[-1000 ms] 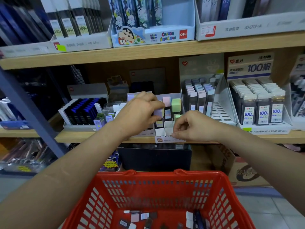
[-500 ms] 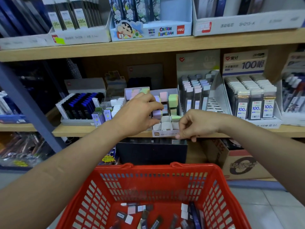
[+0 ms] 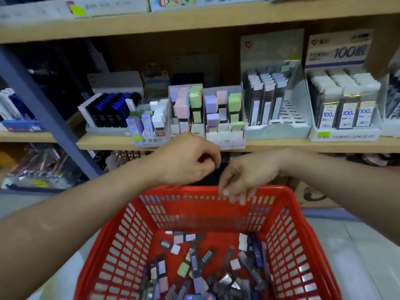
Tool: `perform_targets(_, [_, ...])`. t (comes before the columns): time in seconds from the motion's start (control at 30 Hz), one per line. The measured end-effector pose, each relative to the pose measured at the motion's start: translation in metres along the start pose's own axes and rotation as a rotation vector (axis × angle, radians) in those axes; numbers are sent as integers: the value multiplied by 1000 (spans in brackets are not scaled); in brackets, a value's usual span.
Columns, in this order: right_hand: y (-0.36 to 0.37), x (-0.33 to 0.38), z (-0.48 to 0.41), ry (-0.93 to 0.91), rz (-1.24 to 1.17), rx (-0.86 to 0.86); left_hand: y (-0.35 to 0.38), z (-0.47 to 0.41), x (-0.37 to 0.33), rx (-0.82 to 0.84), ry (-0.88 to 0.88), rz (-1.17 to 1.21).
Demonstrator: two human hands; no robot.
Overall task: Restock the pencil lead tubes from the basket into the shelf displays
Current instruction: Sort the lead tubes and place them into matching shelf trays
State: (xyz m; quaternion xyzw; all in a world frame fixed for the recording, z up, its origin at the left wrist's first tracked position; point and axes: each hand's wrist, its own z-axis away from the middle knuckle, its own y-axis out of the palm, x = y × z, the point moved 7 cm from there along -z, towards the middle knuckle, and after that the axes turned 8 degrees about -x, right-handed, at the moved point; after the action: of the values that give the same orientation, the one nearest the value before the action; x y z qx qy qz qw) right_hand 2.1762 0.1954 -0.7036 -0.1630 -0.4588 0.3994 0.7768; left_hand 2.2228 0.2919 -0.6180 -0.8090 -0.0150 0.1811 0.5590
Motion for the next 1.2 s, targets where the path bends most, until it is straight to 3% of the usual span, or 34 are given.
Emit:
perform_targets(0.2, [100, -33, -54, 225, -53, 11, 101, 79, 40, 414, -284, 41])
perform_targets(0.33, [140, -67, -58, 446, -120, -82, 168, 137, 61, 678, -416, -33])
perform_targets(0.47, [172, -108, -48, 624, -255, -198, 236, 186, 65, 845, -535, 67])
perform_targets(0.63, [212, -179, -52, 896, -521, -563, 287, 217, 60, 847, -618, 97])
perform_targets(0.8, [221, -170, -64, 897, -278, -573, 317, 238, 62, 825, -629, 97])
perform_targets(1.03, [228, -157, -84, 799, -13, -515, 306, 225, 51, 740, -344, -123])
perform_targets(1.2, [226, -160, -86, 786, -21, -549, 295, 235, 82, 690, -453, -160])
